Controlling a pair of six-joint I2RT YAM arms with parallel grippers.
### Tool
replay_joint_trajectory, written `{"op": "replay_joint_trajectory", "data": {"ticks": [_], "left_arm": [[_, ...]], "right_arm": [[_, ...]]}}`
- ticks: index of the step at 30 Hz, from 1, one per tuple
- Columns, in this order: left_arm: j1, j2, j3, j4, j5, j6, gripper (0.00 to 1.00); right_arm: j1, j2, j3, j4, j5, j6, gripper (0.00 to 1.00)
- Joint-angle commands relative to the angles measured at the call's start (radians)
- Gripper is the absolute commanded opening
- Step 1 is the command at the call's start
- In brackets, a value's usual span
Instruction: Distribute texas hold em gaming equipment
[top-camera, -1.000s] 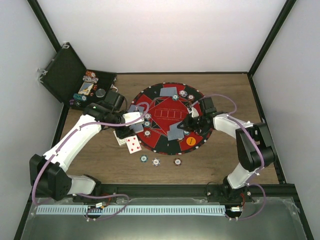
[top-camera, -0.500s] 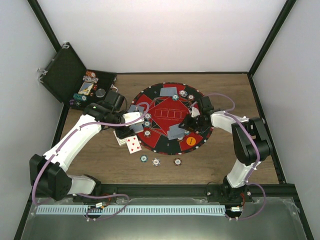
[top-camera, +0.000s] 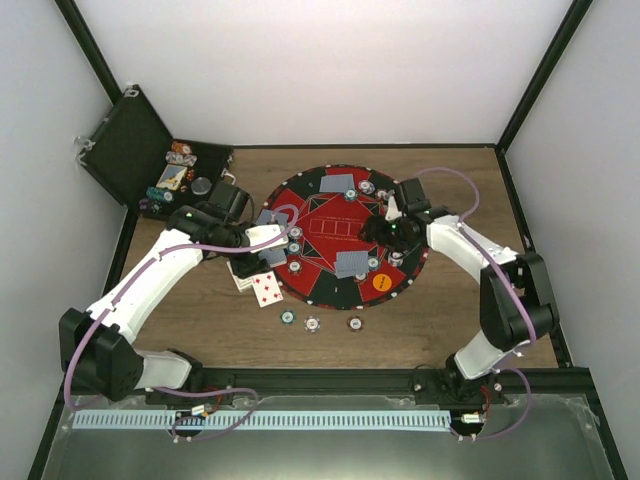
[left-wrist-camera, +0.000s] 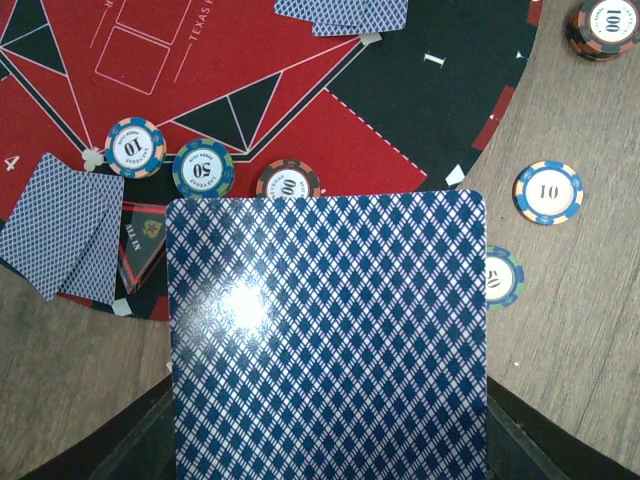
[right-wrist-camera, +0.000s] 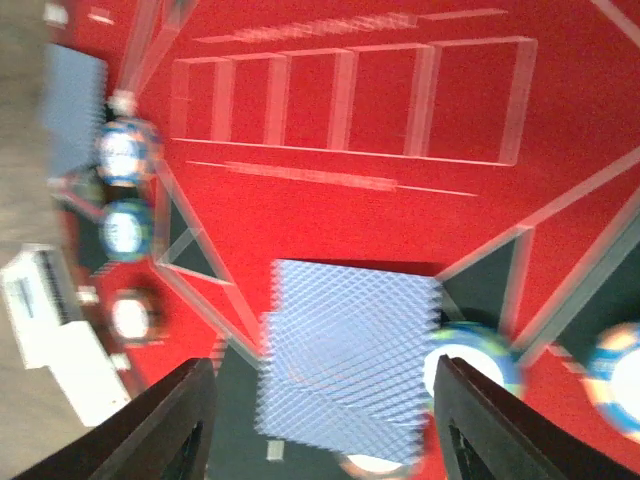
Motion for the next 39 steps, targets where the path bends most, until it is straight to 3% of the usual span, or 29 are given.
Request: {"op": "replay_joint_trajectory", "data": {"ticks": [1, 6, 13, 30, 39], "left_arm": [[0.002, -0.022, 0.021, -0.002, 0.018, 0.018, 0.04], [0.002, -0.025, 0.029, -0.008, 0.027, 0.016, 0.04], [0.003, -0.037, 0.032, -0.014, 0.036, 0.017, 0.04], [0.001, -0.027, 0.054, -0.016, 0.056, 0.009, 0.04], [0.000, -0.030, 0.070, -0.033, 0.065, 0.011, 0.04]], "right_arm": [[0.094, -0.071, 0.083, 0.033, -0.119, 0.056, 0.68], [0.199, -0.055, 0.076, 0.256, -0.408, 0.199, 0.82], [0.286, 0.007, 0.090, 0.424, -0.539, 0.303, 0.84], [0.390, 0.183, 0.167, 0.592, -0.629, 0.395, 0.82], [0.404, 0.263, 0.210, 0.588, -0.647, 0.387, 0.75]]}}
